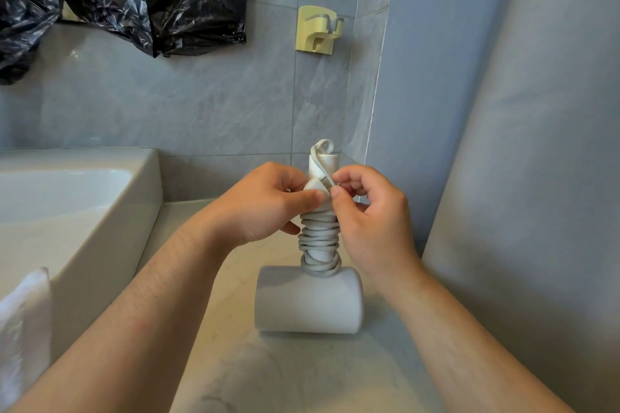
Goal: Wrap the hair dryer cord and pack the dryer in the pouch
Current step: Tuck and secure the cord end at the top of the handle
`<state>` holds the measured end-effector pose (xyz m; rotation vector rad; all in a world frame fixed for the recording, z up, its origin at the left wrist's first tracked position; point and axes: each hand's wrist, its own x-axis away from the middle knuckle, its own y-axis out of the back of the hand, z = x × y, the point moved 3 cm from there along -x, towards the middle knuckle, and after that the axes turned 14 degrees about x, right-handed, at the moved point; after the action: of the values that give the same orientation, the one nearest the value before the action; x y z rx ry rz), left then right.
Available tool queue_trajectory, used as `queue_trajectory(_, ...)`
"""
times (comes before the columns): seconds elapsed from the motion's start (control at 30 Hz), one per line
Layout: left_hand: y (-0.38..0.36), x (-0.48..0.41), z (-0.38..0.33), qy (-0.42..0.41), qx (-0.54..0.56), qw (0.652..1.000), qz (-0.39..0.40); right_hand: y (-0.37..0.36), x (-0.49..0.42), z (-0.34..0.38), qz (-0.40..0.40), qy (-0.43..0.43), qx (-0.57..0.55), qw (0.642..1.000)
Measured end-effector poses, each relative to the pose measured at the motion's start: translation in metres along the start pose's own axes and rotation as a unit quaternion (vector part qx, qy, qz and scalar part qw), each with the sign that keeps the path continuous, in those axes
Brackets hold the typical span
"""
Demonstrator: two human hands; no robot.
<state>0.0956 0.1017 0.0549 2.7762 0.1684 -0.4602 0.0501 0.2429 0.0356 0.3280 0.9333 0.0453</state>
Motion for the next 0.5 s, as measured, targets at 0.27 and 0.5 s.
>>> queue_trajectory(0.27, -0.002, -0.003, 0.003, -0.031, 0.009, 0.999, -0.011, 0.000, -0.008, -0.003, 0.085, -0.091, -0.127, 0.984)
queue_trajectory(0.5, -0.002, -0.004, 0.001, -0.056, -0.037, 0.998, -0.020, 0.004, -0.012, -0.012, 0.146, -0.126, -0.192, 0.962)
